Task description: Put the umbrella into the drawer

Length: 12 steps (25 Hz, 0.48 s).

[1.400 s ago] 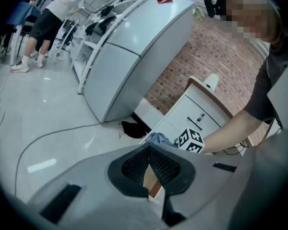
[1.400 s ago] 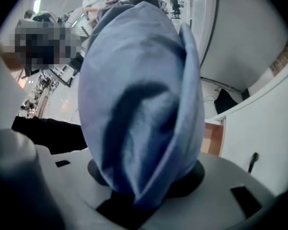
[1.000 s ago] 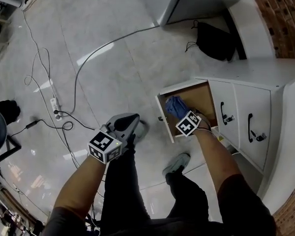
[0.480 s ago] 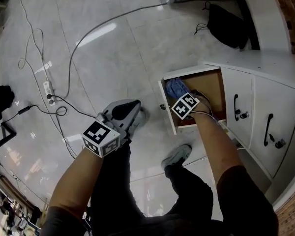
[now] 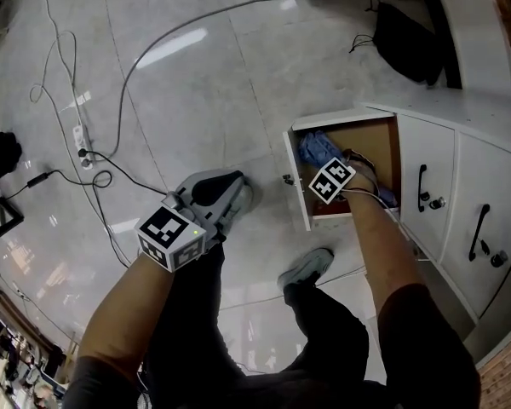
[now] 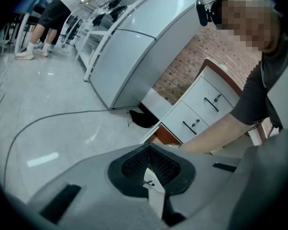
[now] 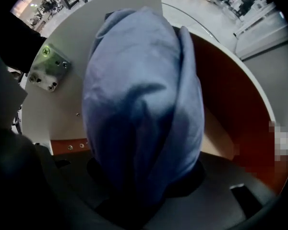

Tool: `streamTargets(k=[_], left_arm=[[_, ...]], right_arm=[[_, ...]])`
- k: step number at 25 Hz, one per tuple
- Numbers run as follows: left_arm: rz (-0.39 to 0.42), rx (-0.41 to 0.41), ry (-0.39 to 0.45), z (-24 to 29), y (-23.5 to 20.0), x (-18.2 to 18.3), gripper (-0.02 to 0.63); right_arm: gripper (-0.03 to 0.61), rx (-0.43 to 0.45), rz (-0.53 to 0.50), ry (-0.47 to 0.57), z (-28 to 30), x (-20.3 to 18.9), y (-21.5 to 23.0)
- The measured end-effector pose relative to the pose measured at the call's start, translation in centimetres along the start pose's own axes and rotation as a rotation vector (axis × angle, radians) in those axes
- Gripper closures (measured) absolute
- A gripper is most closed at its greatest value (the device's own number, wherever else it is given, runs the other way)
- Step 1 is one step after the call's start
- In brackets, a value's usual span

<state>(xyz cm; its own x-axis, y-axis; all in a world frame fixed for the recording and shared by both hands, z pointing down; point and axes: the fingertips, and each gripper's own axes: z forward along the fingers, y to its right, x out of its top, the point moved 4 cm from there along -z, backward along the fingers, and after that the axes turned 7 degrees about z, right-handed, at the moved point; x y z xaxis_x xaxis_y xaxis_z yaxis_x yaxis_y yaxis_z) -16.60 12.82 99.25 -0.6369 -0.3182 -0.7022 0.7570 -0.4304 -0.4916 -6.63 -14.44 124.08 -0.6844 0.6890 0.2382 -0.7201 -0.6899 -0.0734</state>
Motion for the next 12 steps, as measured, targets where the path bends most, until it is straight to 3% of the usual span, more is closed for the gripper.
streamTargets(k=[8,12], left_arm=[[-0.003,-0.010,-0.012,0.8,0.2,-0.2,0.614],[0.001,-0.013,-0.003,1.7,0.6,0.1,0.614]], right_arm=[[0.356,-0.039,0.008,0.024,1.3,-0.2,0.4],[0.246,-0.038,0.030,0.076,1.2,-0.1,0.7]])
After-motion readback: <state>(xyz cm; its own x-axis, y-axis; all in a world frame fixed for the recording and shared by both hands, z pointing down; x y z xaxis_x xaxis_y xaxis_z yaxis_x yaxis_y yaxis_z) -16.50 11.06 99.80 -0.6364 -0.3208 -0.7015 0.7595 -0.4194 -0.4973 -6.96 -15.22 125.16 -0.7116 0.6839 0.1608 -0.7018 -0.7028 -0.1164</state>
